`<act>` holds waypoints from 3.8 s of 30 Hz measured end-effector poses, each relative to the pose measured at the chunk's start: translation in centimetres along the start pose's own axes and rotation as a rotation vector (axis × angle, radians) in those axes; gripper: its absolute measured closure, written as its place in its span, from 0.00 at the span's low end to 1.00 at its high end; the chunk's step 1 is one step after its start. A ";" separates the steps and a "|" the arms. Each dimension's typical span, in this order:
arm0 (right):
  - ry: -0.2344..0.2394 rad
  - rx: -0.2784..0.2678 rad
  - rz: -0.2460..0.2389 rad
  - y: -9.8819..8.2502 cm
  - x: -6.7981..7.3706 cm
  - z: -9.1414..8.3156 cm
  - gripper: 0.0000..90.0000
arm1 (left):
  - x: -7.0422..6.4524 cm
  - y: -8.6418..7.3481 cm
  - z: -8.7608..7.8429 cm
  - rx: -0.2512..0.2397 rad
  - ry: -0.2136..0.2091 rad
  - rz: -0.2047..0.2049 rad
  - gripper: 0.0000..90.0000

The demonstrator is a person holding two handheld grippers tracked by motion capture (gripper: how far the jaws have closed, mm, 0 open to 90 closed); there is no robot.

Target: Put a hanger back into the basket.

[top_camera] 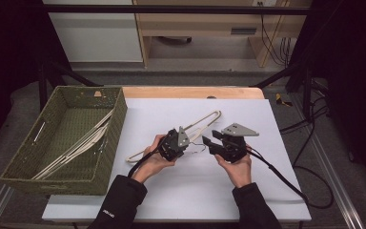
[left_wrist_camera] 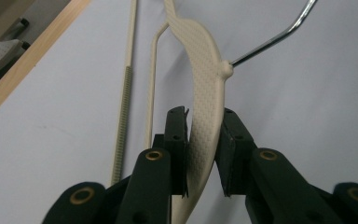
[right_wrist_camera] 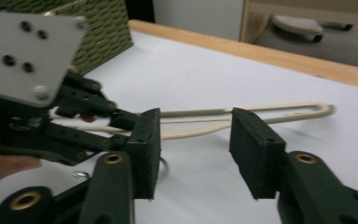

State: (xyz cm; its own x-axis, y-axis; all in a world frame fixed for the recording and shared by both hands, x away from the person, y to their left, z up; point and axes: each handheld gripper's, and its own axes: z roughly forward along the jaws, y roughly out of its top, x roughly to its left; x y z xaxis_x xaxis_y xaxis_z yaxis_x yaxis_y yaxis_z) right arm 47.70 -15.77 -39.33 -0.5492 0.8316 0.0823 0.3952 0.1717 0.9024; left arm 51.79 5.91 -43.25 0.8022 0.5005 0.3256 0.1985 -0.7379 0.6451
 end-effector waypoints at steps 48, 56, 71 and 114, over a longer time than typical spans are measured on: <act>-0.001 -0.055 0.028 -4.9 -4.9 -7.4 0.06 | 3.1 1.7 -15.6 -0.268 0.001 -0.174 0.95; -0.004 -0.054 0.014 -5.0 -5.1 -7.5 0.06 | 4.3 2.8 -20.2 -0.302 0.015 -0.151 0.96; 0.004 -0.052 0.003 -5.1 -5.1 -7.5 0.05 | 8.7 1.7 -25.8 -0.306 0.092 -0.139 0.96; 0.011 -0.027 -0.005 -5.2 -5.0 -7.2 0.05 | 17.3 -12.4 -27.3 -0.175 0.285 -0.277 0.95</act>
State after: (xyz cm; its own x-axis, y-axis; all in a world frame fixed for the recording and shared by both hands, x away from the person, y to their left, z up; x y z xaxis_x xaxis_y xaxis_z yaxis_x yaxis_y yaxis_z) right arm 43.10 -24.62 -41.40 -0.5594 0.8249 0.0819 0.3723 0.1617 0.9139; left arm 47.83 36.12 -26.73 0.5396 0.7918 0.2861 0.2660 -0.4827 0.8344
